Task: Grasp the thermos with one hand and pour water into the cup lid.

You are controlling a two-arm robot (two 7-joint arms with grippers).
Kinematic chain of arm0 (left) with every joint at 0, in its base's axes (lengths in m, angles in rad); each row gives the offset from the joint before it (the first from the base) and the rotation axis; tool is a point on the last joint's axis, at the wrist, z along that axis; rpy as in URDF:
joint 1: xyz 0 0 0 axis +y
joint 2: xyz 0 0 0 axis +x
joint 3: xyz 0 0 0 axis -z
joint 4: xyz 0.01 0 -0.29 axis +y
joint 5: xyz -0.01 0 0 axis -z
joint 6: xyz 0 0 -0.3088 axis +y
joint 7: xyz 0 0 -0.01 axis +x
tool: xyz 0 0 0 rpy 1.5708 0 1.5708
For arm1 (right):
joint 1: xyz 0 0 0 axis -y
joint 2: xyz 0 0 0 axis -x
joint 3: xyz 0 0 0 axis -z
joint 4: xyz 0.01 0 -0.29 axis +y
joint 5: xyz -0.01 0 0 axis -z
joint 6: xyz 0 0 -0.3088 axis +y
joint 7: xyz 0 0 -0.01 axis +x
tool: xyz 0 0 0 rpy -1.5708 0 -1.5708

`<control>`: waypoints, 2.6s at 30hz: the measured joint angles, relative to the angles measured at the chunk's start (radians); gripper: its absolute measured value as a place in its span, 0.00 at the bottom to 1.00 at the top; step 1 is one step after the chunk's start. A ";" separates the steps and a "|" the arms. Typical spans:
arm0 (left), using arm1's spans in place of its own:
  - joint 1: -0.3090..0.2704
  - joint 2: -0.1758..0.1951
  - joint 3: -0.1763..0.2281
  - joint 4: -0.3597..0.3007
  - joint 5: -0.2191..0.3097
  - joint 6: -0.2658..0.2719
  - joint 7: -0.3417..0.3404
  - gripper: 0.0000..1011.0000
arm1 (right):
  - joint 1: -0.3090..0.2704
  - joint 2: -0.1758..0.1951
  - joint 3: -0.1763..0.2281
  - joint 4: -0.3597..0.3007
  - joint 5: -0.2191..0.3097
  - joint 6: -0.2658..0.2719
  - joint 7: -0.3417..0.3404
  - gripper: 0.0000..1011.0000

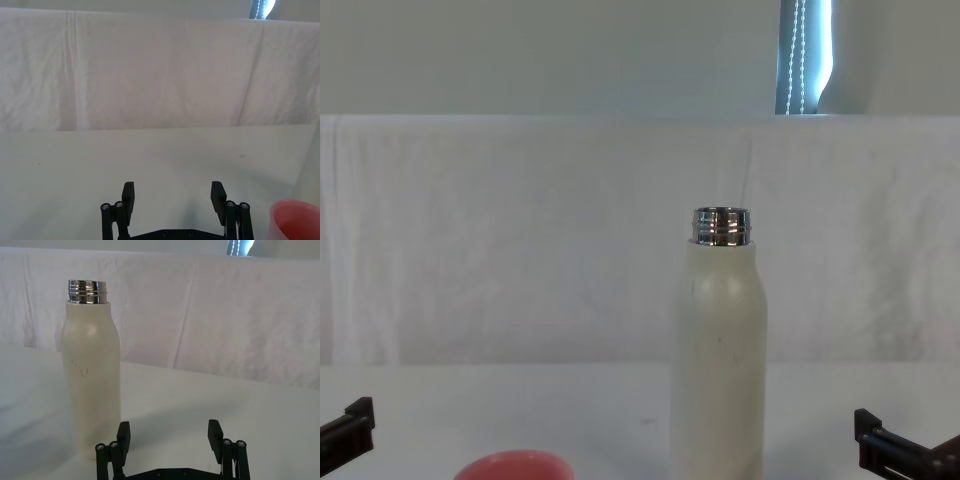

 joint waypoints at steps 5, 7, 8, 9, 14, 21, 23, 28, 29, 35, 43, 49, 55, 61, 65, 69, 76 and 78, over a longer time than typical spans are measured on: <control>0.000 0.000 0.000 0.000 0.000 0.000 0.000 0.99 | 0.000 0.000 0.000 0.000 0.000 0.000 0.000 0.99; 0.000 0.000 0.000 0.000 0.000 0.000 0.000 0.99 | 0.000 0.000 0.000 0.000 0.000 0.000 0.000 0.99; 0.000 0.000 0.000 0.000 0.000 0.000 0.000 0.99 | 0.000 0.000 0.000 0.000 0.000 0.000 0.000 0.99; 0.000 0.000 0.000 0.000 0.000 0.000 0.000 0.99 | 0.000 0.000 0.000 0.000 0.000 0.000 0.000 0.99; 0.000 0.000 0.000 0.000 0.000 0.000 0.000 0.99 | 0.000 0.000 0.000 0.000 0.000 0.000 0.000 0.99; 0.000 0.000 0.000 0.000 0.000 0.000 0.000 0.99 | 0.000 0.000 0.000 0.000 0.000 0.000 0.000 0.99; 0.000 0.000 0.000 0.000 0.000 0.000 0.000 0.99 | 0.000 0.000 0.000 0.000 0.000 0.000 0.000 0.99; 0.000 0.000 0.000 0.000 0.000 0.000 0.000 0.99 | 0.000 0.000 0.000 0.000 0.000 0.000 0.000 0.99; 0.000 0.000 0.000 0.000 0.000 0.000 0.000 0.99 | 0.000 0.000 0.000 0.000 0.000 0.000 0.000 0.99; 0.000 0.000 0.000 0.000 0.000 0.000 0.000 0.99 | 0.000 0.000 0.000 0.000 0.000 0.000 0.000 0.99; 0.000 0.000 0.000 0.000 0.000 0.000 0.000 0.99 | 0.000 0.000 0.000 0.000 0.000 0.000 0.000 0.99; 0.000 0.000 0.000 0.000 0.000 0.000 0.000 0.99 | 0.000 0.000 0.000 0.000 0.000 0.000 0.000 0.99; 0.000 0.000 0.000 0.000 0.000 0.000 0.000 0.99 | 0.000 0.000 0.000 0.000 0.000 0.000 0.000 0.99; 0.000 0.000 0.000 0.000 0.000 0.000 0.000 0.99 | 0.000 0.000 0.000 0.000 0.000 0.000 0.000 0.99; 0.000 0.000 0.000 0.000 0.000 0.000 0.000 0.99 | 0.000 0.000 0.000 0.000 0.000 0.000 0.000 0.99; 0.000 0.000 0.000 0.000 0.000 0.000 0.000 0.99 | 0.000 0.000 0.000 0.000 0.000 0.000 0.000 0.99; 0.000 0.000 0.000 0.000 0.000 0.000 0.000 0.99 | 0.001 -0.004 0.002 0.003 -0.002 0.001 0.004 0.99; 0.000 0.000 0.000 0.000 0.000 0.000 0.000 0.99 | 0.004 -0.010 0.004 0.009 -0.004 0.005 0.014 0.99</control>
